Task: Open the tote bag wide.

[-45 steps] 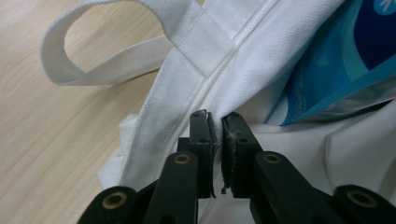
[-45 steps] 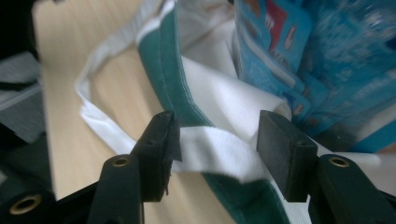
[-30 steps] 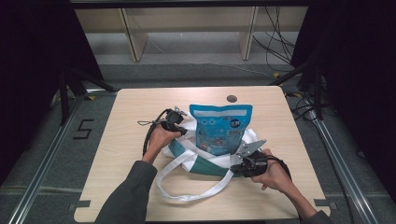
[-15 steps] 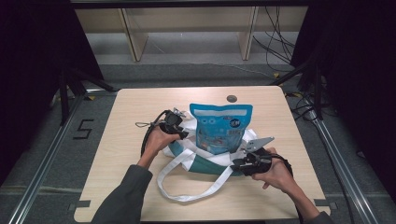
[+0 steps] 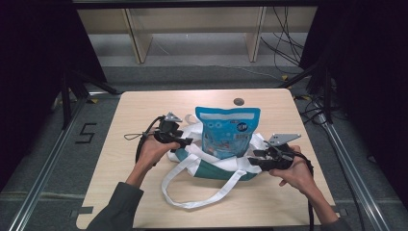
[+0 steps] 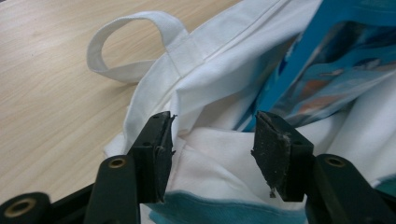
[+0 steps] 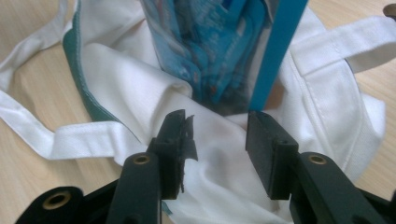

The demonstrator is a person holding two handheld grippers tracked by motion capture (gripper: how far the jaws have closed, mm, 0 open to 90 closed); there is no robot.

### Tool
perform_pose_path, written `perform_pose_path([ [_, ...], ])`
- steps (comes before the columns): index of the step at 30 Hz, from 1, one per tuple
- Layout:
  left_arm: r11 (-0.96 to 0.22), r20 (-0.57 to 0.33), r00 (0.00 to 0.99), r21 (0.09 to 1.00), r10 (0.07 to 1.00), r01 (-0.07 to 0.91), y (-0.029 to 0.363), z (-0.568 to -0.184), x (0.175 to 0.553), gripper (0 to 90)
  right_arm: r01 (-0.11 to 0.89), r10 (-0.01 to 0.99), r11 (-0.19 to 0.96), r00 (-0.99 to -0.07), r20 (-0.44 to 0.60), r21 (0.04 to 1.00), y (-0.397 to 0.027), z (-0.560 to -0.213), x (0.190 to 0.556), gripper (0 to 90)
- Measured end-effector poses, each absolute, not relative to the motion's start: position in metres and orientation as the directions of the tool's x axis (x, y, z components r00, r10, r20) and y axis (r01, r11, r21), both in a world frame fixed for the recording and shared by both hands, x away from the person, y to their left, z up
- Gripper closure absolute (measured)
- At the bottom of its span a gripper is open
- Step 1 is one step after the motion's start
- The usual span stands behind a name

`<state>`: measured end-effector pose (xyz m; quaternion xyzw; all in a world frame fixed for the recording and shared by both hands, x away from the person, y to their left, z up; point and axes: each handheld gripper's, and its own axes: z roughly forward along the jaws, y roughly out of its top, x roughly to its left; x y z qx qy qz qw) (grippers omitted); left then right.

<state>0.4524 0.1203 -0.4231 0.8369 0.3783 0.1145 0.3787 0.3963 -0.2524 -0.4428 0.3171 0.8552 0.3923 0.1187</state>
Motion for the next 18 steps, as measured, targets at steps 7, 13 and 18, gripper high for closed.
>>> perform_pose_path([
  [7,-0.423,-0.11,0.703,0.73,0.702,0.537,0.126,-0.421,0.434,40.5,0.477,0.669,0.448,-0.74,0.071,0.756,-0.256,-0.44,0.393,52.8],
  [13,-0.425,-0.109,0.718,0.742,0.687,0.519,0.13,-0.42,0.423,39.4,0.456,0.666,0.46,-0.745,0.044,0.762,-0.261,-0.44,0.396,50.3],
  [18,-0.436,-0.096,0.727,0.745,0.68,0.506,0.13,-0.421,0.416,36.8,0.479,0.681,0.442,-0.73,0.065,0.759,-0.261,-0.44,0.394,48.3],
])
